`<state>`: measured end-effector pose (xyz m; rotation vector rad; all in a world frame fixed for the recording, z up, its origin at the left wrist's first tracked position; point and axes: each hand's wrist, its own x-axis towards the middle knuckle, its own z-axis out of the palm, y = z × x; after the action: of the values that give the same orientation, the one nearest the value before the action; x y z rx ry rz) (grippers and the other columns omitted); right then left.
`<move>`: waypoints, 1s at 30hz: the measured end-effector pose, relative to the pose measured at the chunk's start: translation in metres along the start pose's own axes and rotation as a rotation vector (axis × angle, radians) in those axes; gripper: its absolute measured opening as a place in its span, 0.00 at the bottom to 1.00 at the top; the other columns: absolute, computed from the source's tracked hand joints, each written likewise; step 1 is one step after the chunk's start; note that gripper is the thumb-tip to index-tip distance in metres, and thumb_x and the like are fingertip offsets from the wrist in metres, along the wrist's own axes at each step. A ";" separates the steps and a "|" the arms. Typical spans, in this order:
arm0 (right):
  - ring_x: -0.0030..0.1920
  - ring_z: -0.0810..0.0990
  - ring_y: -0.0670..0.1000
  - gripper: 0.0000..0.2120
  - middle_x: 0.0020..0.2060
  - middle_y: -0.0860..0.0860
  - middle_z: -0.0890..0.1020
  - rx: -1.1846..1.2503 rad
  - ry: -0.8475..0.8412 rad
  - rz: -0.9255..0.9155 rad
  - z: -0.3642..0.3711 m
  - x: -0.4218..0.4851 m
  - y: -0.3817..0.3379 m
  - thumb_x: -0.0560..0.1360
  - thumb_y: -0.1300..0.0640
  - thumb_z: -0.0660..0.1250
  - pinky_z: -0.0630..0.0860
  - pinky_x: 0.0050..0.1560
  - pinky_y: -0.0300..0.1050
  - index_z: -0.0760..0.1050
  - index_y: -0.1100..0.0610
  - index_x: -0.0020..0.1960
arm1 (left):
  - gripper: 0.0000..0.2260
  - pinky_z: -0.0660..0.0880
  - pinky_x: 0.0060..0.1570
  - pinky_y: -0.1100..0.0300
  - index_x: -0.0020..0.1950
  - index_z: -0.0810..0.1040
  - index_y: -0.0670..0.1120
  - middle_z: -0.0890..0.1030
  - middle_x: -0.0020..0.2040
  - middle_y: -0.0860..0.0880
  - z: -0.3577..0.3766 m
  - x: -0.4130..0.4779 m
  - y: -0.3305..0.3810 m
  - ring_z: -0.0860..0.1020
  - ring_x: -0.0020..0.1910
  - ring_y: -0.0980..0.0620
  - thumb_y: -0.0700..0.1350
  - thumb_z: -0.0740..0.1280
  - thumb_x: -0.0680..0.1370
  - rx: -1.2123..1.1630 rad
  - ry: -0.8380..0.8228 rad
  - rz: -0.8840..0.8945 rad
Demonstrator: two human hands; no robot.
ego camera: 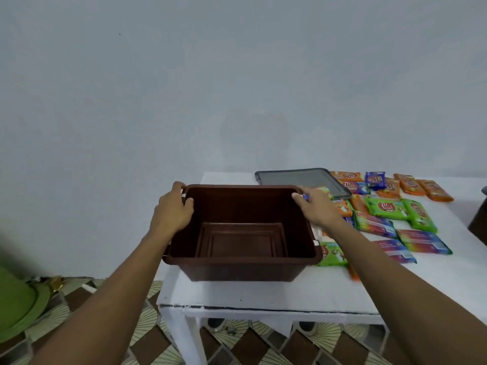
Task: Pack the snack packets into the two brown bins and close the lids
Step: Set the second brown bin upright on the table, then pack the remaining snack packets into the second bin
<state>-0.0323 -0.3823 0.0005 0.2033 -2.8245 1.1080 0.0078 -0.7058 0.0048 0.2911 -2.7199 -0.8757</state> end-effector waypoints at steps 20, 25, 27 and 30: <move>0.42 0.80 0.49 0.10 0.44 0.51 0.83 0.027 0.114 -0.013 -0.061 -0.041 0.080 0.81 0.56 0.61 0.77 0.42 0.43 0.80 0.54 0.57 | 0.22 0.60 0.69 0.45 0.71 0.70 0.52 0.68 0.71 0.50 0.041 -0.017 0.093 0.61 0.72 0.49 0.59 0.61 0.79 0.318 -0.261 0.649; 0.53 0.80 0.51 0.12 0.53 0.47 0.81 -0.239 -0.168 0.037 -0.104 -0.061 0.149 0.78 0.61 0.65 0.77 0.48 0.42 0.77 0.54 0.61 | 0.19 0.65 0.63 0.51 0.66 0.75 0.48 0.75 0.64 0.49 0.087 -0.045 0.180 0.69 0.64 0.48 0.55 0.64 0.79 0.209 -0.247 0.911; 0.59 0.77 0.51 0.19 0.62 0.48 0.78 -0.423 -0.360 0.013 -0.119 -0.070 0.171 0.75 0.58 0.68 0.76 0.58 0.47 0.74 0.51 0.66 | 0.19 0.68 0.61 0.50 0.64 0.77 0.46 0.77 0.61 0.47 0.105 -0.057 0.211 0.72 0.61 0.47 0.54 0.66 0.77 0.202 -0.249 0.978; 0.69 0.68 0.51 0.29 0.72 0.45 0.67 -0.666 -0.435 -0.065 -0.131 -0.087 0.205 0.75 0.51 0.69 0.71 0.64 0.50 0.65 0.43 0.73 | 0.20 0.70 0.59 0.52 0.65 0.76 0.46 0.77 0.60 0.47 0.135 -0.080 0.247 0.73 0.60 0.47 0.53 0.67 0.76 0.302 -0.314 1.025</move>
<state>0.0262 -0.1369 -0.0532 0.5156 -3.3352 0.0643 0.0144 -0.4139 0.0308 -1.1691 -2.6755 -0.2109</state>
